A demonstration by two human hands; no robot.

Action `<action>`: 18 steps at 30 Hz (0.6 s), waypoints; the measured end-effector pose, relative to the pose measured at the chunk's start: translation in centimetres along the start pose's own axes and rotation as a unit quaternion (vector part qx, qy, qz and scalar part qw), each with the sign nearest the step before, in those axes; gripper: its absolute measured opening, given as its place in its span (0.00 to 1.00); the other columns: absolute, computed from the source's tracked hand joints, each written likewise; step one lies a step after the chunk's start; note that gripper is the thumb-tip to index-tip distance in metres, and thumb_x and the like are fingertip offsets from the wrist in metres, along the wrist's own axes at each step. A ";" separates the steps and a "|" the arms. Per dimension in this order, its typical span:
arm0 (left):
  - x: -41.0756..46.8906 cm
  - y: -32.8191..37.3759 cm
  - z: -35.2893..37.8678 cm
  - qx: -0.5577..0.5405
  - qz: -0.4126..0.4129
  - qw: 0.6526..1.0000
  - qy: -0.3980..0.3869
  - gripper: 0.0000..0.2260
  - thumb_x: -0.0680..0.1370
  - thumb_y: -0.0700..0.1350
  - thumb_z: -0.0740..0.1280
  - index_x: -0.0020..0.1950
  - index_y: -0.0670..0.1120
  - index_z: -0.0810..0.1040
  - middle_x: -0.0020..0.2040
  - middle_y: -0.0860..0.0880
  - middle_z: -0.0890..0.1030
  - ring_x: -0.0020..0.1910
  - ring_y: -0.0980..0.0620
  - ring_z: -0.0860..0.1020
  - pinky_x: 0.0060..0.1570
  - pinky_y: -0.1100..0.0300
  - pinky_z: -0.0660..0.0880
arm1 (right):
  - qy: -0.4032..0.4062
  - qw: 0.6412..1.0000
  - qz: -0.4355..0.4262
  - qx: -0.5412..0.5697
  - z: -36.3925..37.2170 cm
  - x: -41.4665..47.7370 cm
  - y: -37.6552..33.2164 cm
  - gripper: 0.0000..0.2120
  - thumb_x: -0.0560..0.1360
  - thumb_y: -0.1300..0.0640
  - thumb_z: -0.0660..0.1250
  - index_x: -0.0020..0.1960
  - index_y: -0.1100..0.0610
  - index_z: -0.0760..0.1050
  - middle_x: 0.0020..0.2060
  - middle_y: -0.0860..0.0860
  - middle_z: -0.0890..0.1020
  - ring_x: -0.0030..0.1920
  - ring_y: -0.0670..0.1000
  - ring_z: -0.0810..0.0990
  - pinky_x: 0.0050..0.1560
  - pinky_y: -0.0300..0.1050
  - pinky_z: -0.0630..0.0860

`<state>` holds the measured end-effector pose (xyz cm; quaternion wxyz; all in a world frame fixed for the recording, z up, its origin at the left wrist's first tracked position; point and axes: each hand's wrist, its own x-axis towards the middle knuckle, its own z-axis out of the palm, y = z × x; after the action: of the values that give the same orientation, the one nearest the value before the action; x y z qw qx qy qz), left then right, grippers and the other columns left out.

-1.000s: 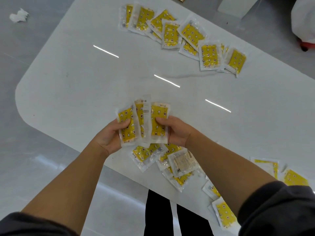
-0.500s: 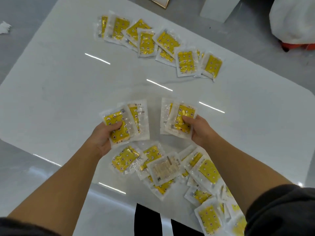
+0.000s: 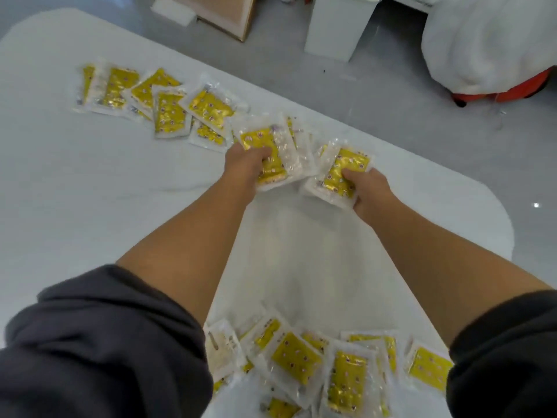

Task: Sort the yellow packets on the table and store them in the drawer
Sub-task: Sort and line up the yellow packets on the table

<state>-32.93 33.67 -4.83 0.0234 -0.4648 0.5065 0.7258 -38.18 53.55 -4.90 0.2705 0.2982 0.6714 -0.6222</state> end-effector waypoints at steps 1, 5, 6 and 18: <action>1.0 0.6 0.5 0.013 0.005 1.000 0.015 0.12 0.71 0.35 0.69 0.53 0.45 0.76 0.46 0.45 0.81 0.49 0.44 0.81 0.54 0.45 0.79 | -0.012 1.000 -0.003 0.003 0.5 0.4 -0.7 0.10 0.75 0.66 0.66 0.55 0.58 0.74 0.49 0.57 0.81 0.47 0.56 0.82 0.52 0.56 0.80; 3.5 0.2 -0.9 0.206 -0.029 0.973 0.100 0.22 0.70 0.42 0.73 0.62 0.42 0.71 0.57 0.44 0.78 0.56 0.44 0.78 0.55 0.51 0.77 | 0.004 0.993 0.053 -0.102 1.2 1.1 -0.7 0.03 0.76 0.58 0.68 0.47 0.56 0.74 0.39 0.52 0.77 0.36 0.51 0.78 0.38 0.48 0.78; 3.3 -0.4 -1.8 0.258 -0.035 0.958 0.121 0.25 0.70 0.44 0.73 0.64 0.41 0.70 0.60 0.43 0.76 0.57 0.43 0.77 0.53 0.55 0.76 | 0.020 0.988 0.068 -0.135 1.0 1.0 0.1 0.04 0.76 0.58 0.67 0.45 0.57 0.73 0.38 0.53 0.75 0.35 0.51 0.76 0.36 0.47 0.76; -9.7 -9.6 -17.6 0.471 0.039 0.880 0.052 0.10 0.72 0.41 0.70 0.52 0.46 0.75 0.50 0.49 0.75 0.47 0.51 0.75 0.46 0.60 0.68 | -0.105 0.889 -0.093 -0.436 3.2 -10.9 12.1 0.11 0.77 0.59 0.62 0.58 0.55 0.74 0.51 0.49 0.79 0.49 0.49 0.76 0.47 0.39 0.71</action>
<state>-11.15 29.26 -5.82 0.1849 -0.4156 0.8071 0.3765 -21.92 50.22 -5.34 0.3830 0.0196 0.8676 -0.3165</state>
